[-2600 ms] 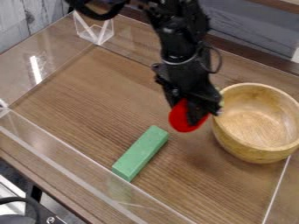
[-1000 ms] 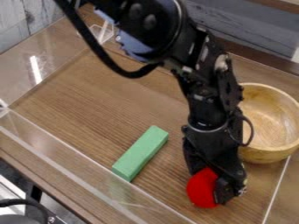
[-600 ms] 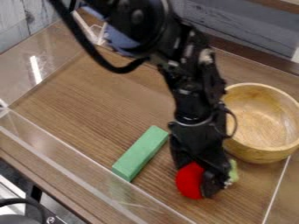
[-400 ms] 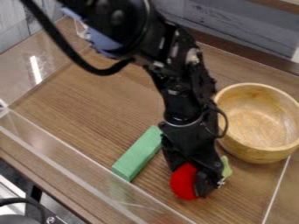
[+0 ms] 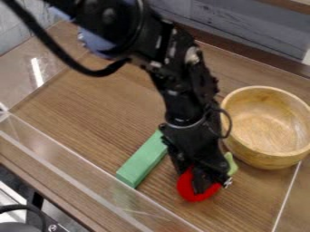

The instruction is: Move the red object to the right side of the table

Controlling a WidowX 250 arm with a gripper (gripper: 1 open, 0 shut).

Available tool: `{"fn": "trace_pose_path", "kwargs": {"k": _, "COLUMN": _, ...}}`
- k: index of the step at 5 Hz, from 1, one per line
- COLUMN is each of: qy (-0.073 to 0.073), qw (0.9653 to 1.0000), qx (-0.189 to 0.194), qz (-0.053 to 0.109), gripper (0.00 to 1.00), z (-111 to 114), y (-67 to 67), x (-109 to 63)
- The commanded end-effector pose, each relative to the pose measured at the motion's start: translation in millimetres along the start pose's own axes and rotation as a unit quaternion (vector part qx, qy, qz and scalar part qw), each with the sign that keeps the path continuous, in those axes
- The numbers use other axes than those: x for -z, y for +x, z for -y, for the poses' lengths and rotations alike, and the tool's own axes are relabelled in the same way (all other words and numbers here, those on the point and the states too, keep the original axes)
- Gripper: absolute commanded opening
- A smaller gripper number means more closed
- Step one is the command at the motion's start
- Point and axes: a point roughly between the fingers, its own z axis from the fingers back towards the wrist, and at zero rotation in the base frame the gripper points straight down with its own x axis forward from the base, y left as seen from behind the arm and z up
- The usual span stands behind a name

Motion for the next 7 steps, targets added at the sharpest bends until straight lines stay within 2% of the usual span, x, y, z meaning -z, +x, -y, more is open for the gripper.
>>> {"fn": "trace_pose_path", "kwargs": {"k": 1, "qy": 0.002, "qw": 0.9996, "qx": -0.016, "qz": 0.022, "gripper": 0.0, "z": 1.2, "y": 22.6, "x": -5.3}}
{"fn": "trace_pose_path", "kwargs": {"k": 2, "qy": 0.003, "qw": 0.9992, "qx": -0.031, "qz": 0.023, "gripper": 1.0, "z": 4.9, "y": 22.6, "x": -5.8}}
{"fn": "trace_pose_path", "kwargs": {"k": 3, "qy": 0.004, "qw": 0.9986, "qx": -0.046, "qz": 0.025, "gripper": 1.0, "z": 8.6, "y": 23.0, "x": -7.2}}
{"fn": "trace_pose_path", "kwargs": {"k": 4, "qy": 0.006, "qw": 0.9978, "qx": -0.059, "qz": 0.031, "gripper": 1.0, "z": 3.9, "y": 17.4, "x": -14.7}}
{"fn": "trace_pose_path", "kwargs": {"k": 5, "qy": 0.013, "qw": 0.9964, "qx": -0.072, "qz": 0.043, "gripper": 1.0, "z": -1.1, "y": 13.3, "x": -27.4}}
{"fn": "trace_pose_path", "kwargs": {"k": 7, "qy": 0.028, "qw": 0.9962, "qx": -0.04, "qz": 0.072, "gripper": 1.0, "z": -5.7, "y": 14.9, "x": -68.1}}
